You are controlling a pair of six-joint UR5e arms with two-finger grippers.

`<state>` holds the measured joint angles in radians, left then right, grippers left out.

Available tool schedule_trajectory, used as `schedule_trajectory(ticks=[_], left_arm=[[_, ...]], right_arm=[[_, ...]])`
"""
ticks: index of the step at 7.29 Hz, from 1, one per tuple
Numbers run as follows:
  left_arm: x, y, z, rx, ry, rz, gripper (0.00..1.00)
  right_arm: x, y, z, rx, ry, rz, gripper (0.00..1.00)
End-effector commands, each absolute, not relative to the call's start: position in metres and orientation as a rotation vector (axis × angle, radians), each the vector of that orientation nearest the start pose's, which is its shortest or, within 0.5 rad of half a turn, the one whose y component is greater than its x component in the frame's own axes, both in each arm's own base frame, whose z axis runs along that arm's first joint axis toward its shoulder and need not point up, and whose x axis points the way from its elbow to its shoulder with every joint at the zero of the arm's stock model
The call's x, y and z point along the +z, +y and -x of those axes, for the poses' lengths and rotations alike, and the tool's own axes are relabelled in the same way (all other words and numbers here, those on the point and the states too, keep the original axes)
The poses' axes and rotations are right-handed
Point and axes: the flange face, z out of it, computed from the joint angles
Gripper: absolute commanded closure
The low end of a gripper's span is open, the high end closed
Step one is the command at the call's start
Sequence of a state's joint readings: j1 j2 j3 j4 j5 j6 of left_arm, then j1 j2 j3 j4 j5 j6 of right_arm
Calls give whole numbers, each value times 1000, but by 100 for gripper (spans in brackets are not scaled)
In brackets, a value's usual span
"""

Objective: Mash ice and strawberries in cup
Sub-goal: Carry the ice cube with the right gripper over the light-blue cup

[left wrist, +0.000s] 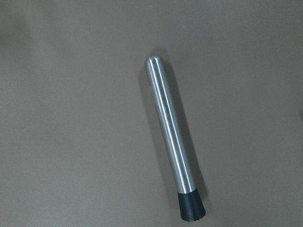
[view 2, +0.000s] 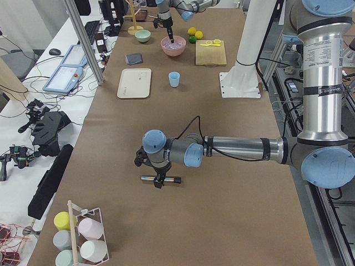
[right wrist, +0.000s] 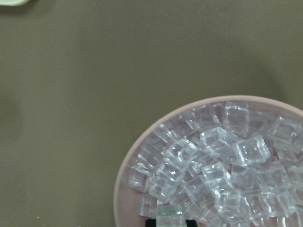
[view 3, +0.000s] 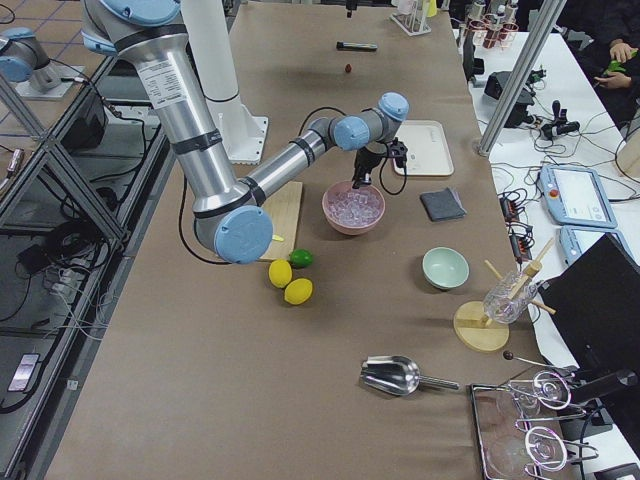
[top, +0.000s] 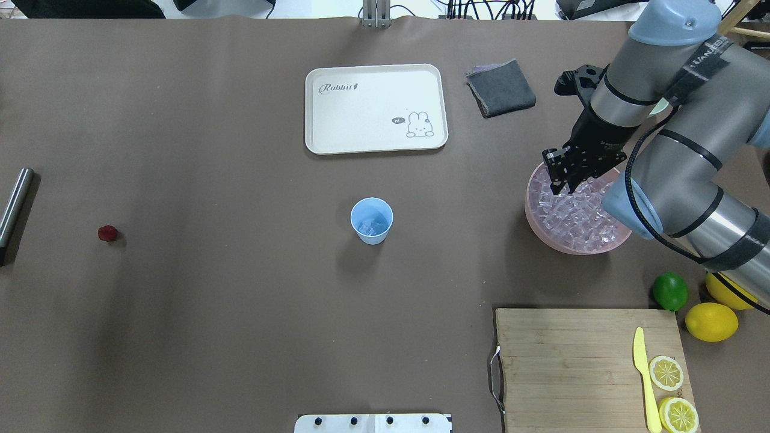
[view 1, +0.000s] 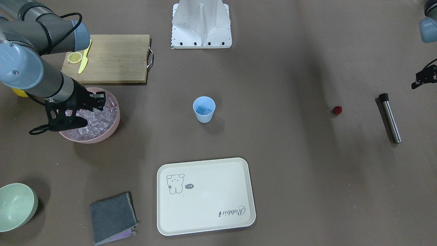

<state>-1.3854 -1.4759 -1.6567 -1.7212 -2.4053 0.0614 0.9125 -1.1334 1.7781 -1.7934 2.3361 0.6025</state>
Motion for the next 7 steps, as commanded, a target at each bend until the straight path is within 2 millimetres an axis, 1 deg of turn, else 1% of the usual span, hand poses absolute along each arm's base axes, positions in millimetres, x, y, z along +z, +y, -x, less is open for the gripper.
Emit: schedule_trajectory(ticks=[1,2,3,4,5,6,7], left_arm=[[641,-464,-27,294,843,-85,2],[640,-464,-27,292,844,-84,2],[639,-465,-27,294,843,-86,2],[639,-465,-27,294,844,-86,2],[639,-463,-26,292,844,-87,2],[640,-463,-26,291,844,-86,2],[640,-463,-27,294,844,-85,2]], right_arm=[[282,-526,346,-272,-872,37,73],[266,-522,363,-300,-853,-14,73],[252,-517,375,-331,-883,-64,73],[242,-514,382,-357,-913,-100,73],[218,-514,400,-382,-934,-134,73],[200,-503,421,-374,-926,-154,73],[173,-504,444,-352,-925,-163,73]])
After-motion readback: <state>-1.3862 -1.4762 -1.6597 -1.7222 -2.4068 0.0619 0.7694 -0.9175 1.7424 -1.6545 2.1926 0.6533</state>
